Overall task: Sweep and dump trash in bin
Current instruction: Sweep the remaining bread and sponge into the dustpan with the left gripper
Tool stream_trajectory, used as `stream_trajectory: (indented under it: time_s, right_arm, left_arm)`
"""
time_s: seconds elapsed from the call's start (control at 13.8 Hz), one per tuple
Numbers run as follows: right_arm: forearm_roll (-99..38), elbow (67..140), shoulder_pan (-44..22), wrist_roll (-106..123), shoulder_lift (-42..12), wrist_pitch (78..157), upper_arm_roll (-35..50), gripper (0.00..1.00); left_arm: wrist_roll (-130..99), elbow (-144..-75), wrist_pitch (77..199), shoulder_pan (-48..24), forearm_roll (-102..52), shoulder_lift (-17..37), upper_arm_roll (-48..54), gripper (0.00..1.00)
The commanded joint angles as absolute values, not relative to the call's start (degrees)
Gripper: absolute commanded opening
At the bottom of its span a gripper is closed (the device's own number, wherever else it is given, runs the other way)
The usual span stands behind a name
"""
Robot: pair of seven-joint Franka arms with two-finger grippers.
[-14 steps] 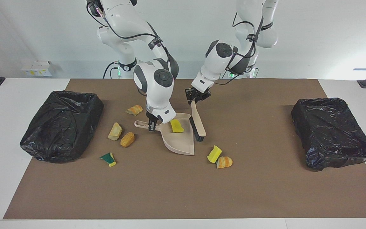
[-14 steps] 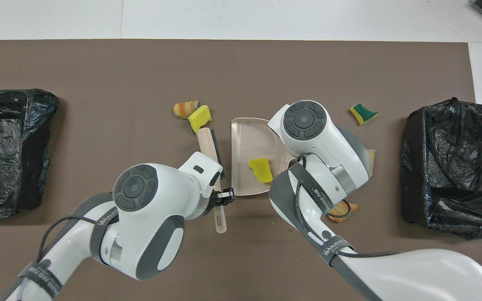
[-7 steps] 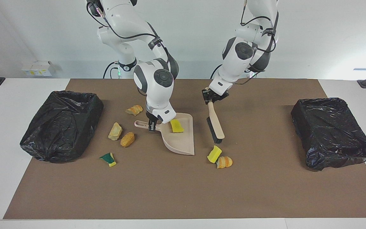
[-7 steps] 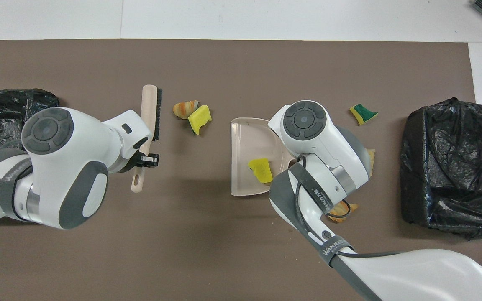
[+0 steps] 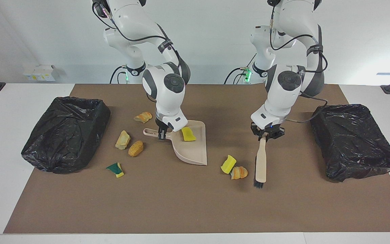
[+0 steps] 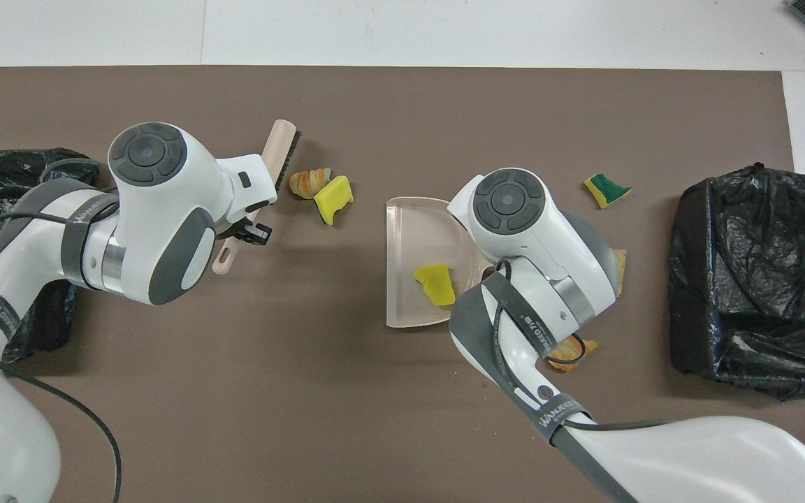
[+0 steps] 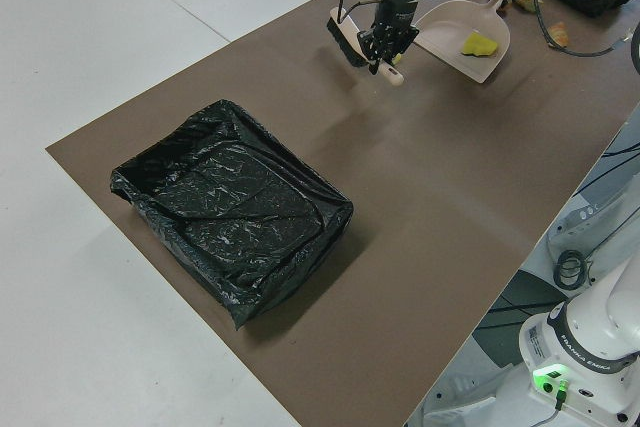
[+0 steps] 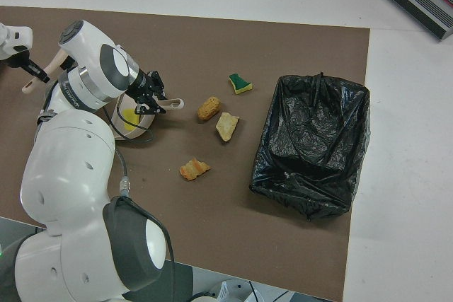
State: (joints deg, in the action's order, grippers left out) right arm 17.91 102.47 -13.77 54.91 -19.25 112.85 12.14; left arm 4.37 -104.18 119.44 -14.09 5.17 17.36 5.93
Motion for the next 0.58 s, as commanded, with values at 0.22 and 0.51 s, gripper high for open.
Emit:
stream_trajectory:
  time_s: [0.22, 0.51]
  right_arm:
    - [17.05, 104.50, -13.27, 56.78, -17.67, 113.12, 12.48, 0.00]
    - [17.05, 104.50, -13.27, 56.78, -17.67, 113.12, 12.48, 0.00]
  left_arm:
    - [2.82, -106.26, 114.00, -20.03, 6.42, 17.05, 6.24, 0.00]
    - [-0.26, -110.82, 114.17, -24.77, 2.05, 14.16, 6.59, 0.00]
